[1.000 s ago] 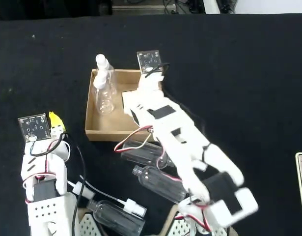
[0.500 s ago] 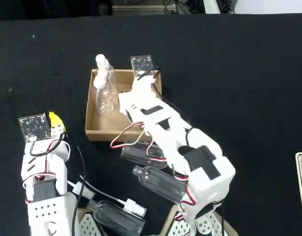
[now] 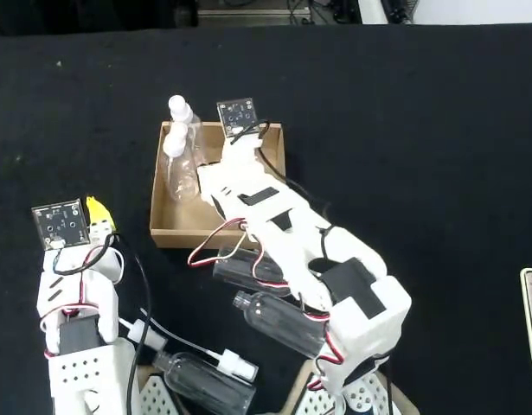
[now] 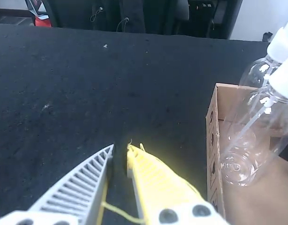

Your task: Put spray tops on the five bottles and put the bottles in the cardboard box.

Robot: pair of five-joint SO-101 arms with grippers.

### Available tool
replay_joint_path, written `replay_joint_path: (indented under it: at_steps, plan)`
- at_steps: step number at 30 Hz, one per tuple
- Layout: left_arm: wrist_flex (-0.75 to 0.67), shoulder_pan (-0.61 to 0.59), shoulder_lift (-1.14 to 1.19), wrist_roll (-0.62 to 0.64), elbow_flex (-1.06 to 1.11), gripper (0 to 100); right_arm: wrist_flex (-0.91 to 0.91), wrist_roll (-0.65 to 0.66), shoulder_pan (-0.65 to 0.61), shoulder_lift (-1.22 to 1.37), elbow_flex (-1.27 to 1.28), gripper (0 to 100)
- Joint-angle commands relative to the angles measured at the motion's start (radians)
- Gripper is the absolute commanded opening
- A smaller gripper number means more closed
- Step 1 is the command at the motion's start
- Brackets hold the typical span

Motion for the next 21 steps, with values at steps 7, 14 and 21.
replay_joint_path:
  at_steps: [7,14,21]
  plan:
    - [0.003,0.007,-0.015,-0.006,0.025,3,-0.064,-0.003,0.049,0.008,-0.073,1.1]
    - [0.003,0.008,-0.015,-0.006,0.025,3,-0.071,-0.009,0.051,0.015,-0.081,1.2]
    - [0.003,0.008,-0.015,-0.006,0.025,3,-0.071,-0.003,0.0,0.054,-0.127,1.5]
